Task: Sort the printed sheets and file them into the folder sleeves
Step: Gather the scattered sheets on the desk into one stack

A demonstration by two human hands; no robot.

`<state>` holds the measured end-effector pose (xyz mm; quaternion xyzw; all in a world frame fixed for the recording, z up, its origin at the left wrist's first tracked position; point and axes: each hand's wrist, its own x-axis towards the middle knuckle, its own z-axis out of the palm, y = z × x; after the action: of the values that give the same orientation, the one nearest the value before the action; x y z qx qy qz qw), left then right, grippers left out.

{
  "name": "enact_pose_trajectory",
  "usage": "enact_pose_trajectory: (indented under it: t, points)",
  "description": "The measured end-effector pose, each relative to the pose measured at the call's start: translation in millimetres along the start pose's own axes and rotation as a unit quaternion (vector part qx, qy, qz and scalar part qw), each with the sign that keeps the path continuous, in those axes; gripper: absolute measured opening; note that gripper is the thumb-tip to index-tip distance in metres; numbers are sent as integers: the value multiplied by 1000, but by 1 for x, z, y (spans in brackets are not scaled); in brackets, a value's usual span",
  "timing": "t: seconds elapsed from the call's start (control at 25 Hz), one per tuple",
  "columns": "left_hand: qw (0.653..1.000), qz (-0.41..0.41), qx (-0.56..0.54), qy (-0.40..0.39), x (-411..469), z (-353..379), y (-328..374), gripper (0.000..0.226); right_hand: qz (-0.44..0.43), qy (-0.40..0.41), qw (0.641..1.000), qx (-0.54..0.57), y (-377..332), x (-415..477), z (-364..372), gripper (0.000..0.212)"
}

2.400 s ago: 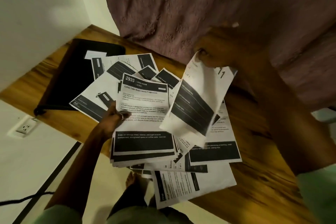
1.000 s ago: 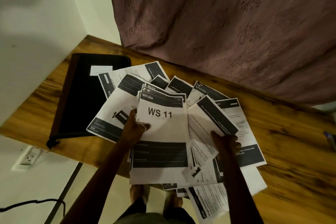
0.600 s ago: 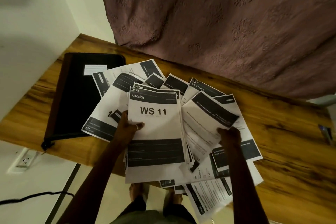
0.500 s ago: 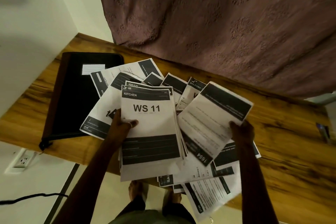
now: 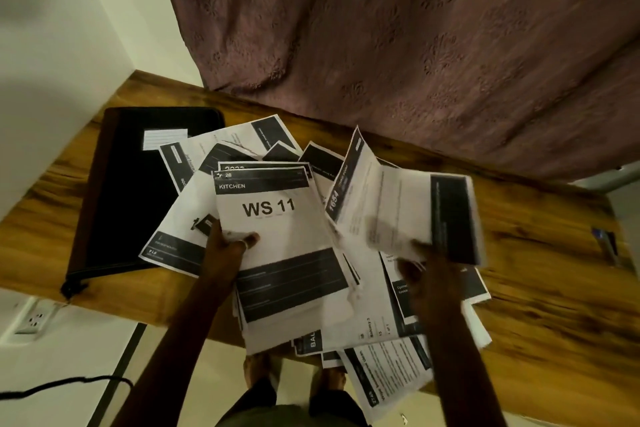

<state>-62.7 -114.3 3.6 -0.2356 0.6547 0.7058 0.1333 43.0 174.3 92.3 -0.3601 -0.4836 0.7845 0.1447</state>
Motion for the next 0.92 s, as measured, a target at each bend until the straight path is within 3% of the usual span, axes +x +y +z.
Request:
enact_pose_trajectory:
  t: [0.12, 0.24, 0.36, 0.4, 0.48, 0.56, 0.68, 0.72, 0.8, 0.84, 0.92]
  points:
    - [1000, 4, 12, 17, -12, 3, -9, 44, 134, -9, 990, 39, 55, -39, 31, 36]
    - [1000, 10, 6, -17, -23, 3, -15, 27, 260, 5, 957, 130, 90, -68, 75, 41]
    - [995, -50, -68, -47, -21, 0, -14, 67, 305, 26, 928, 212, 111, -87, 115, 56]
    - [993, -53, -81, -68, -20, -2, -14, 68, 311, 26, 925, 215, 116, -92, 126, 55]
    - [994, -23, -56, -86, -18, -6, -19, 48, 330, 15, 923, 198, 127, -102, 140, 49]
    - [997, -1, -27, -78, -16, -9, -19, 44, 373, -43, 913, 158, 127, -115, 139, 43]
    - [998, 22, -2, -58, -12, -10, -15, 47, 447, -233, 862, -48, 99, -114, 110, 37]
    - [998, 30, 16, -59, -11, -11, -13, 48, 441, -283, 841, -136, 80, -103, 95, 33]
    - [996, 61, 28, -67, -11, -14, -9, 49, 287, -282, 854, -330, 43, -55, 56, 19]
    - [994, 82, 30, -66, -12, -16, -6, 49, 154, -218, 859, -436, 24, -21, 34, 14]
    - [989, 132, 50, -55, -18, -22, 4, 48, -79, -55, 785, -611, 1, 56, -14, 23]
